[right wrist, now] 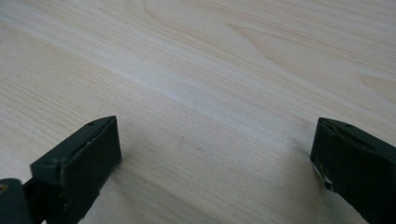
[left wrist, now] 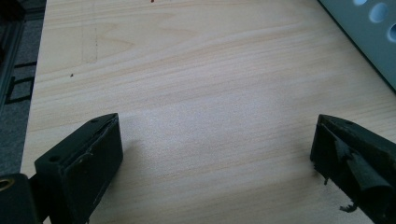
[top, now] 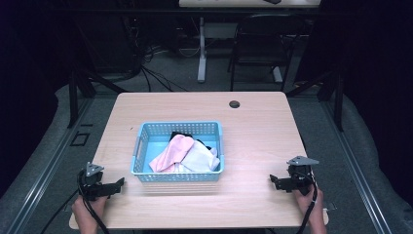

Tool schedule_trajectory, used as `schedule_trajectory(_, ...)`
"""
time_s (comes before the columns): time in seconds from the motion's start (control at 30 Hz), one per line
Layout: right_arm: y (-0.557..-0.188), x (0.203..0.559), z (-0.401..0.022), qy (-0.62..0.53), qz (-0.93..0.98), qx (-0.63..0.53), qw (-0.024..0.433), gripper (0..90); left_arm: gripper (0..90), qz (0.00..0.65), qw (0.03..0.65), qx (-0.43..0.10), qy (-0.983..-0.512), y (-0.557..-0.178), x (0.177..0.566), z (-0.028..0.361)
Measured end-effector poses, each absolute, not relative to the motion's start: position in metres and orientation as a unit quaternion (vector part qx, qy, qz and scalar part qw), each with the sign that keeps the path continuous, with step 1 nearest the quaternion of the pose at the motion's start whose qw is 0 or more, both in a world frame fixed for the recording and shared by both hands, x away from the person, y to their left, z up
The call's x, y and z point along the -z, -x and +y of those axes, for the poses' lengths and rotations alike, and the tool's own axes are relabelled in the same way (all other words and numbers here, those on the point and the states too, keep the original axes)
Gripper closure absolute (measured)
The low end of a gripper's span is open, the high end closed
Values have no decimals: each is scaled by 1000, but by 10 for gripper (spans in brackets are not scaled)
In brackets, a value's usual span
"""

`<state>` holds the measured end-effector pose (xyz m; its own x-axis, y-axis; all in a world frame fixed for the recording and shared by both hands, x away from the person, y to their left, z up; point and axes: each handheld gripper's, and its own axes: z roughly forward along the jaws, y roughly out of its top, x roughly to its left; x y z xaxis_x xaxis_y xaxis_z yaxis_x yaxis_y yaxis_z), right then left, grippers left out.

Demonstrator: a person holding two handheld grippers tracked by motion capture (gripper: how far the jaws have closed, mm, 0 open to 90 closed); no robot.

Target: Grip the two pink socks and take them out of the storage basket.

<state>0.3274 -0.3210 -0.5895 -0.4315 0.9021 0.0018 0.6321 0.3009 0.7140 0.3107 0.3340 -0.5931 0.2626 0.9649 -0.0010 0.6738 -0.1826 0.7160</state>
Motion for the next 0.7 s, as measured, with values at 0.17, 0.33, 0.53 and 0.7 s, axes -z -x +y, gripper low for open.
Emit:
schedule_trajectory(0.17,-328,589,-321,-494,780,-325,206,0,26,559,309,-236,-732,-311,593,334)
schedule_trajectory(0.33,-328,589,-321,-494,780,-325,204,0,29,555,307,-245,-734,-309,593,332)
schedule_trajectory(0.53,-328,589,-321,-494,780,-326,204,0,35,544,310,-244,-740,-308,592,331)
schedule_trajectory(0.7,-328,589,-321,-494,780,-326,203,0,40,544,314,-226,-744,-306,583,333)
